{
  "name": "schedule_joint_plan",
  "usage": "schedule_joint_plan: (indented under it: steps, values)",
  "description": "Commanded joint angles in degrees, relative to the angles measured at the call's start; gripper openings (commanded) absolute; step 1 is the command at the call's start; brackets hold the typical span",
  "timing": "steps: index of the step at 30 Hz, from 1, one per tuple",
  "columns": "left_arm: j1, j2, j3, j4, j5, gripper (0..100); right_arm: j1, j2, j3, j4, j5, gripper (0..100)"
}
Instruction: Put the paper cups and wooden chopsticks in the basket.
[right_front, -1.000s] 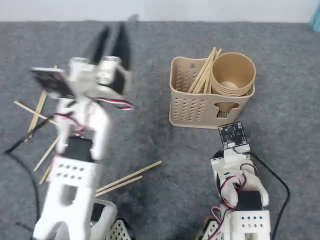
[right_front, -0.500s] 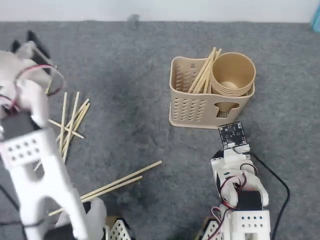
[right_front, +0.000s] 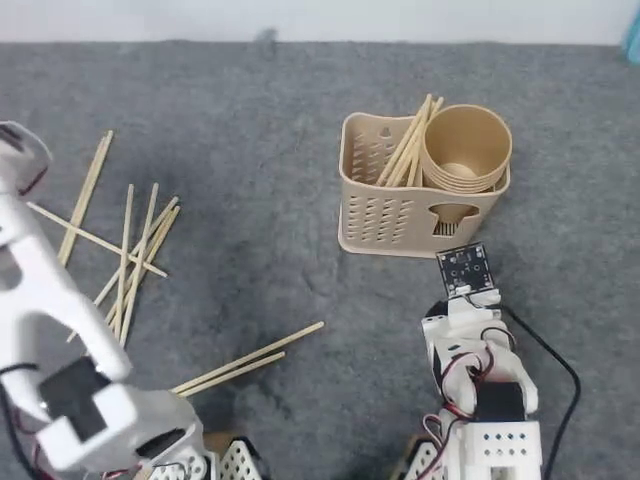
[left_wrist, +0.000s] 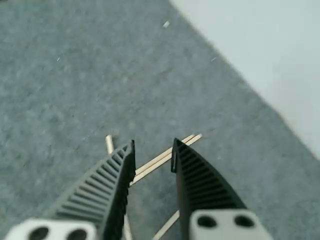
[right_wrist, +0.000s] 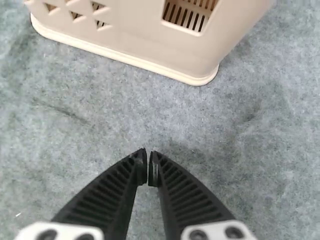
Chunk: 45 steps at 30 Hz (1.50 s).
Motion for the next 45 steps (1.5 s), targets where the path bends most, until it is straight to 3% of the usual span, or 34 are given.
schedule_joint_plan:
  steps: [1, 14, 45]
  values:
    - [-1.41, 3.16, -4.18, 3.08, 0.70, 11, 0.31, -0.84, 0.35, 0.04, 0.88, 3.3]
    - [-4.92, 24.97, -18.42, 11.87, 0.62, 12, 0.22, -0.84, 0.44, 0.04, 0.88, 3.3]
    - [-1.85, 75.34, -86.99, 32.35, 0.88, 11, 0.22, -0.84, 0.53, 0.04, 0.97, 3.3]
